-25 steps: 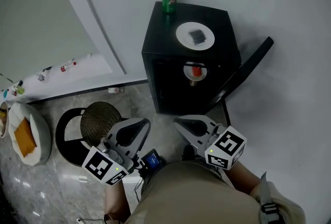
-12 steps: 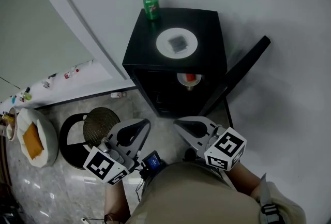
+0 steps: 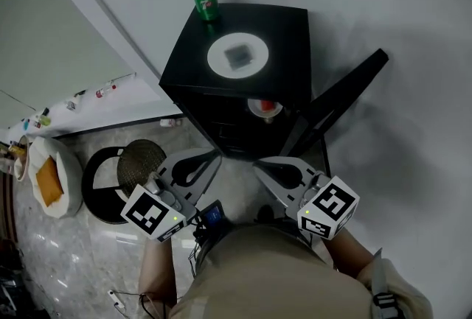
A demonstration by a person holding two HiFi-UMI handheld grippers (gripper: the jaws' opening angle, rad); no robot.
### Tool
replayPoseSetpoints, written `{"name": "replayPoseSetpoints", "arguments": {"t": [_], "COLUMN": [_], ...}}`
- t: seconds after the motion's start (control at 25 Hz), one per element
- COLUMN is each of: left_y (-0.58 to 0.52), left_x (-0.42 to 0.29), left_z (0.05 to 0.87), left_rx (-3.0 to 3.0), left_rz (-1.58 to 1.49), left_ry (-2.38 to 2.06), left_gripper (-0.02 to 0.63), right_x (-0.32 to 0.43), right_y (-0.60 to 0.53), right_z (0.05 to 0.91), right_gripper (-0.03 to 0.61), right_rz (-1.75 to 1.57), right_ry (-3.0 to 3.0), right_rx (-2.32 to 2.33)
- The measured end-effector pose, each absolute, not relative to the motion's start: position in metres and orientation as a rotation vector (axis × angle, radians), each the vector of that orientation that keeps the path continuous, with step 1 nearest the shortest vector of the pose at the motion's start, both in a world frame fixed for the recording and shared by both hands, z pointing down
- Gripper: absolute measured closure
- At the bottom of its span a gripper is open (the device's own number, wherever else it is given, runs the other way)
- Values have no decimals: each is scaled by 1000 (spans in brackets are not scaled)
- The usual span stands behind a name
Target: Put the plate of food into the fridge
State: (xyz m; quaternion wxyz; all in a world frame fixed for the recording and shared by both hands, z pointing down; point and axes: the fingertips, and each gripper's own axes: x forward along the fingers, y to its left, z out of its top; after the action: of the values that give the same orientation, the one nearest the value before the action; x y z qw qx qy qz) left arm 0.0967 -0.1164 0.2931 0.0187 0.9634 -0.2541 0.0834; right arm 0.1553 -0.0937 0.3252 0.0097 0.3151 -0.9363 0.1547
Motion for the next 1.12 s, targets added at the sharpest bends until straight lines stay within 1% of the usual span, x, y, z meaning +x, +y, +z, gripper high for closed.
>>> {"name": "replayPoseSetpoints", "arguments": {"t": [0.28, 0.76, 1.12], "left_y": [-130, -161, -210], "left_x": [101, 95, 97], "left_z": [293, 297, 296], "left_rx": [2994, 3062, 3128], "left_rz": [258, 254, 312], "left_ry": [-816, -761, -669], "left_gripper": [601, 601, 601], "right_x": [174, 157, 143], "right_y": [-102, -119, -143], "right_z": [329, 340, 333], "right_gripper": [555, 555, 555], "right_rz": [494, 508, 514], "right_ry": [-2924, -2865, -2813], "right_rx": [1014, 1052, 1133]}}
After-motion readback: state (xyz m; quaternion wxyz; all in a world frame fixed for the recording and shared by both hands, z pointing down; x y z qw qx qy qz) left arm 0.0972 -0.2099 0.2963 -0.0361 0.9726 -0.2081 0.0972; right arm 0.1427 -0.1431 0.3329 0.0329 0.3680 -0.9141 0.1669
